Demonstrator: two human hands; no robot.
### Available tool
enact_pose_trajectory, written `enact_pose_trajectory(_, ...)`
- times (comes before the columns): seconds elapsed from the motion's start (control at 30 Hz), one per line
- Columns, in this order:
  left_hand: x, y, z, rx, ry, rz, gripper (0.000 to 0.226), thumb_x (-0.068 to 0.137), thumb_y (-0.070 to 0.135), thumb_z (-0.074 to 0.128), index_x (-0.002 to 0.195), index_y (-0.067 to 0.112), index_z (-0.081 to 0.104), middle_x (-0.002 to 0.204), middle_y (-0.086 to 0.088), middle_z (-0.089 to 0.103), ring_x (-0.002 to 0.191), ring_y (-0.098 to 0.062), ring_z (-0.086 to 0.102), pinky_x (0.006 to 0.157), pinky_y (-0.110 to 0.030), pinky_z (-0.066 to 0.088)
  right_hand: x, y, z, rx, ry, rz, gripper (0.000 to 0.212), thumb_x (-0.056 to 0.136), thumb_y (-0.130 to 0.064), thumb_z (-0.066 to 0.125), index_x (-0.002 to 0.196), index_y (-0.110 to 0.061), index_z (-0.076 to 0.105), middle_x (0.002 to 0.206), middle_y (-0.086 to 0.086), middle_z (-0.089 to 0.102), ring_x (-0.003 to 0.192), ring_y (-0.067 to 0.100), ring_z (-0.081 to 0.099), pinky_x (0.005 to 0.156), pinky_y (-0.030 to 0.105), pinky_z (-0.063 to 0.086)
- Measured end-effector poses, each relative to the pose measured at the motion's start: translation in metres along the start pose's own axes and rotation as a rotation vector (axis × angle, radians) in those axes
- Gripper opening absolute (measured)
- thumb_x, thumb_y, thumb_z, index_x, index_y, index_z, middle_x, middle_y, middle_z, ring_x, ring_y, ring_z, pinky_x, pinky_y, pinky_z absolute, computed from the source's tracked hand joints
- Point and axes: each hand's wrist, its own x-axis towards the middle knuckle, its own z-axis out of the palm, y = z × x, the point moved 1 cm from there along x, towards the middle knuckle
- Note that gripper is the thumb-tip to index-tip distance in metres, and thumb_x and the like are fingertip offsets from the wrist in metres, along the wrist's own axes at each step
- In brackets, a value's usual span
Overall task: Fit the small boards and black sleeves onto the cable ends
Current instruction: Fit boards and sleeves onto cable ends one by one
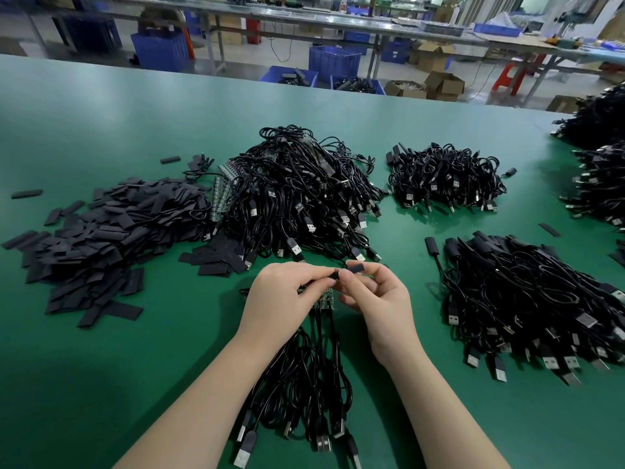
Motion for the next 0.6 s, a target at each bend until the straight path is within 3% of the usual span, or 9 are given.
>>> enact_pose_trajectory(0.27,-0.0011,0.0023,0.0009,0.028,0.028,0.017,0.018,0.083,0.025,0.070,0.098,0.025,0.078,0.088,0.016,0.074,0.089,0.004,0.065,0.079,-0.026,0.053,-0.0025,0.0031,0.0034,0.060,0.036,0.005,0.011,0.086,-0.007,0.074,0.093,-0.013,0.068,0.076,0.012,0.072,0.077,0.016,0.069,0.073,0.023,0.055)
enact_pose_trajectory(0.6,-0.0013,0.0065,0.0045,0.018,0.042,-0.013,0.017,0.081,0.021,0.073,0.097,0.023,0.079,0.086,0.011,0.075,0.088,-0.002,0.064,0.081,-0.024,0.049,-0.0031,0.0018,0.0059,0.134,0.071,0.010,0.012,0.086,-0.003,0.072,0.095,-0.009,0.066,0.075,0.011,0.073,0.070,0.013,0.068,0.068,0.022,0.055)
